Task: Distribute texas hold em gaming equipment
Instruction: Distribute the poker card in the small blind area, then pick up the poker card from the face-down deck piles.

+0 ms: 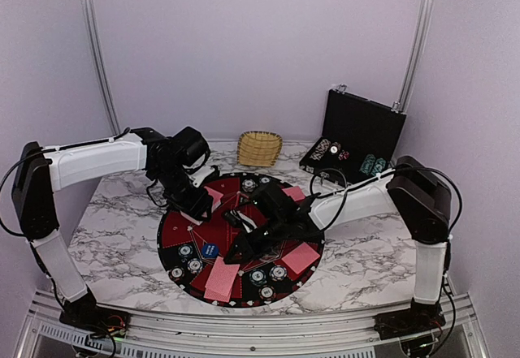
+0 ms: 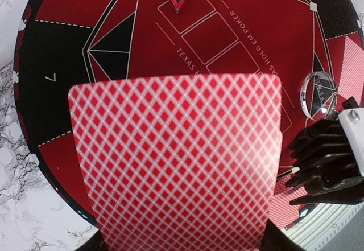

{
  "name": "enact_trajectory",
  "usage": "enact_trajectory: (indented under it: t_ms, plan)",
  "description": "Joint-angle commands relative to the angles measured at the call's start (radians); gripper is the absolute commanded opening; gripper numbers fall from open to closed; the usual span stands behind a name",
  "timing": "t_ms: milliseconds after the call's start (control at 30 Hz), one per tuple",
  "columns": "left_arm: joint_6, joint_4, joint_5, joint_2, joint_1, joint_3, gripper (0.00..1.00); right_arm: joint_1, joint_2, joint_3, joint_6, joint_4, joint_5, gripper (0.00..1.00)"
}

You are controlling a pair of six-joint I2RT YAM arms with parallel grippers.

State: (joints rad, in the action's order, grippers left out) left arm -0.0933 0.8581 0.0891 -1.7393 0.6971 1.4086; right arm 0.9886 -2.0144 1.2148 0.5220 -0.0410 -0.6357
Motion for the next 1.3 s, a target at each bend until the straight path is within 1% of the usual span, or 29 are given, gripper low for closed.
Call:
enact_trajectory:
  t_ms: [0,133,200,333,433,500,600,700,833,900,967,1267]
  plan:
    - [-0.001,-0.015,0.015,0.037,-0.008,-0.006,0.49,0.019,-0.007,0.039,-0.036,-0.062,0.071,0.2]
    - [0.0,-0.016,0.023,0.037,-0.008,-0.009,0.49,0.019,0.018,0.038,-0.036,-0.077,0.111,0.23]
    - [0.001,-0.015,0.025,0.037,-0.008,-0.009,0.49,0.019,0.031,0.04,-0.034,-0.081,0.122,0.26]
    - [0.004,-0.014,0.036,0.037,-0.007,-0.012,0.49,0.01,0.062,0.03,-0.019,-0.074,0.127,0.28]
    - [0.005,-0.014,0.038,0.036,-0.004,-0.013,0.49,-0.02,0.11,0.003,0.004,-0.053,0.126,0.29]
    - [0.005,-0.015,0.044,0.035,0.001,-0.013,0.49,-0.052,0.146,-0.02,0.019,-0.035,0.119,0.31]
    - [0.009,-0.014,0.04,0.032,0.016,-0.008,0.49,-0.118,0.199,-0.077,0.07,0.044,0.073,0.34]
    - [0.012,-0.014,0.038,0.026,0.037,-0.001,0.49,-0.196,0.228,-0.134,0.145,0.155,0.004,0.4]
    - [0.017,-0.009,0.036,0.018,0.075,0.015,0.49,-0.289,0.221,-0.215,0.296,0.367,-0.132,0.46]
    - [0.02,-0.002,0.03,0.009,0.094,0.026,0.49,-0.318,0.207,-0.229,0.345,0.433,-0.171,0.48]
    - [0.023,0.004,0.029,0.001,0.109,0.039,0.49,-0.33,0.198,-0.229,0.368,0.463,-0.183,0.49]
    - [0.032,0.02,0.03,-0.027,0.16,0.087,0.49,-0.326,0.16,-0.198,0.407,0.504,-0.211,0.55]
